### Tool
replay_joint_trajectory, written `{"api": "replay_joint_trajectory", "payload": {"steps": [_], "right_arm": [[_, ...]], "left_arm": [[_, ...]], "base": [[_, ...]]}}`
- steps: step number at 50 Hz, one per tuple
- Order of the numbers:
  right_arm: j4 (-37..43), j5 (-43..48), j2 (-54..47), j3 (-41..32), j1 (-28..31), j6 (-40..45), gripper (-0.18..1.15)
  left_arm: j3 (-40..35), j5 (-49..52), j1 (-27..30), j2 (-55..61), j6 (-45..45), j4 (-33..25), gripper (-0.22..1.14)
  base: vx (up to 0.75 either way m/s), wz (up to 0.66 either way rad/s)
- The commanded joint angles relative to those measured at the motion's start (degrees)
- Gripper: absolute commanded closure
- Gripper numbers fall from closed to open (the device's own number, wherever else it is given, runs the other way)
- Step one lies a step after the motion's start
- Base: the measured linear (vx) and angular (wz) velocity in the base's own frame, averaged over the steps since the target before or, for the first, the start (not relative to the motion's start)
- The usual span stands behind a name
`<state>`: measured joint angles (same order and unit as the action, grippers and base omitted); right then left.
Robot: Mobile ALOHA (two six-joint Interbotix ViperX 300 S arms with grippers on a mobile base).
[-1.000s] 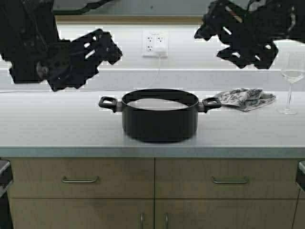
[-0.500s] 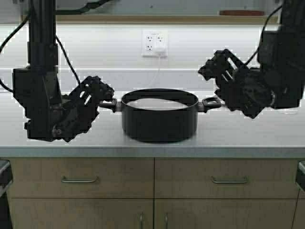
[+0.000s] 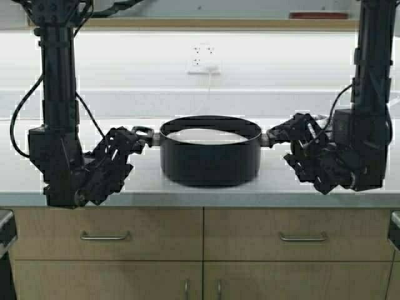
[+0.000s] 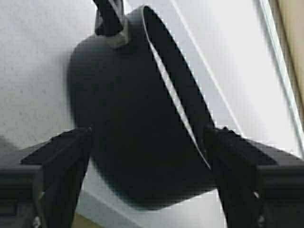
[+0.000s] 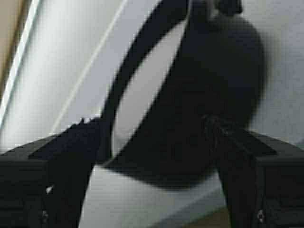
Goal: Open the cabinet, put the pot inside, then close it
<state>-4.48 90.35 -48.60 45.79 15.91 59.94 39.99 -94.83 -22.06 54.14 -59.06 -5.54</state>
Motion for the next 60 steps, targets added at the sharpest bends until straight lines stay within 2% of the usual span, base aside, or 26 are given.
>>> {"api": "replay_joint_trajectory", "payload": {"steps": [1, 9, 23, 42, 60], "right_arm": [[-0.35, 0.62, -1.67, -3.43, -1.14, 1.23, 0.00], [-0.70, 0.62, -3.87, -6.77, -3.52, 4.48, 0.00], [-3.16, 2.37, -4.57, -7.65, -6.06, 6.06, 0.00], [-3.60, 6.86, -8.09, -7.91, -6.15, 6.42, 0.00], [-2.55, 6.77, -12.39, -18.37, -7.56, 8.17, 0.00]], "left_arm": [[-2.55, 0.97, 0.70, -0.53, -0.18, 0.53, -0.07], [-5.54, 4.75, 1.32, -0.53, -0.18, 1.23, -0.07], [-8.96, 6.68, 1.67, -0.53, -0.26, 3.78, -0.07], [-5.89, 5.19, 1.76, -1.05, -0.53, 3.69, -0.07], [-17.67, 9.93, 4.57, 2.37, -0.70, 4.31, -0.07]], "base": [[0.02, 0.02], [0.03, 0.02], [0.04, 0.04], [0.08, 0.03], [0.07, 0.00]]}}
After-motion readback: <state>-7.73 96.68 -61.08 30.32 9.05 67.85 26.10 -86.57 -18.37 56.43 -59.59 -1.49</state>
